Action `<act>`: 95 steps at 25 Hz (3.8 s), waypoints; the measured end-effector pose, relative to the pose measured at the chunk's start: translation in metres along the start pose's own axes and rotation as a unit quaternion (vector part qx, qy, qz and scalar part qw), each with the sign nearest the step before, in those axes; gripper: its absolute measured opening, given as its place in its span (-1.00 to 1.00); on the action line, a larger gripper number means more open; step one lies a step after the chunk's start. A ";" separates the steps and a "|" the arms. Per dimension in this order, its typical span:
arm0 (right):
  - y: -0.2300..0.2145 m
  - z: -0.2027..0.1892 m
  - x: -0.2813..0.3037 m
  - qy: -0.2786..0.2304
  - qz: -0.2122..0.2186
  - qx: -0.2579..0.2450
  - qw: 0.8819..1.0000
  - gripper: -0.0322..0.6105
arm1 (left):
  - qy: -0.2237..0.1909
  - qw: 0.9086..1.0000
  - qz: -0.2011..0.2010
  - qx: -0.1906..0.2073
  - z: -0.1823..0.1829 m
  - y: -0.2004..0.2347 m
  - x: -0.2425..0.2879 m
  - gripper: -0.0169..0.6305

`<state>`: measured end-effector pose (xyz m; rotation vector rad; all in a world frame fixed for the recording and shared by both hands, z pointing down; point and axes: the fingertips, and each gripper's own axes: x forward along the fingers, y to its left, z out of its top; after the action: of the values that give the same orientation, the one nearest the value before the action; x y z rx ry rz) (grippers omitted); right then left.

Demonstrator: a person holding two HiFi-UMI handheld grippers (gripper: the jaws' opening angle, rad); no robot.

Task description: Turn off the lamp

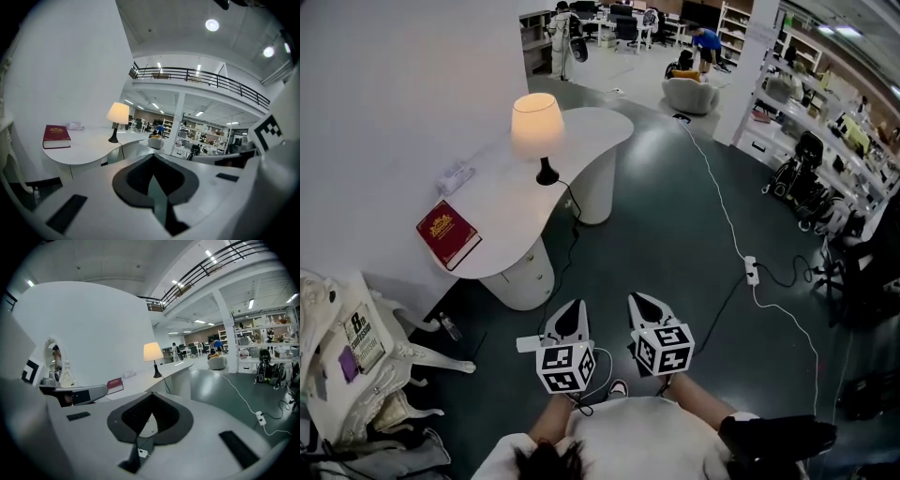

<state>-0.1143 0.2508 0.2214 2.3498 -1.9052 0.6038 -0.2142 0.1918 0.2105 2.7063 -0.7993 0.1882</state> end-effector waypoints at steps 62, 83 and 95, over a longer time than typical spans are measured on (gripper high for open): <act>-0.173 0.103 0.253 0.046 0.091 -0.027 0.994 -0.90 | -0.007 0.996 0.087 -0.026 0.055 0.049 0.304 -0.92; -0.118 0.098 0.325 0.103 0.168 -0.073 0.978 -0.90 | -0.010 0.984 0.163 -0.069 0.050 0.117 0.299 -0.92; -0.101 0.101 0.358 0.115 0.201 -0.090 0.969 -0.90 | -0.010 0.971 0.221 -0.089 0.042 0.152 0.284 -0.92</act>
<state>0.0656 -0.0871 0.2678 1.7115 -2.2266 0.6627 -0.0591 -0.0870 0.2704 2.3332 -1.3490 0.1777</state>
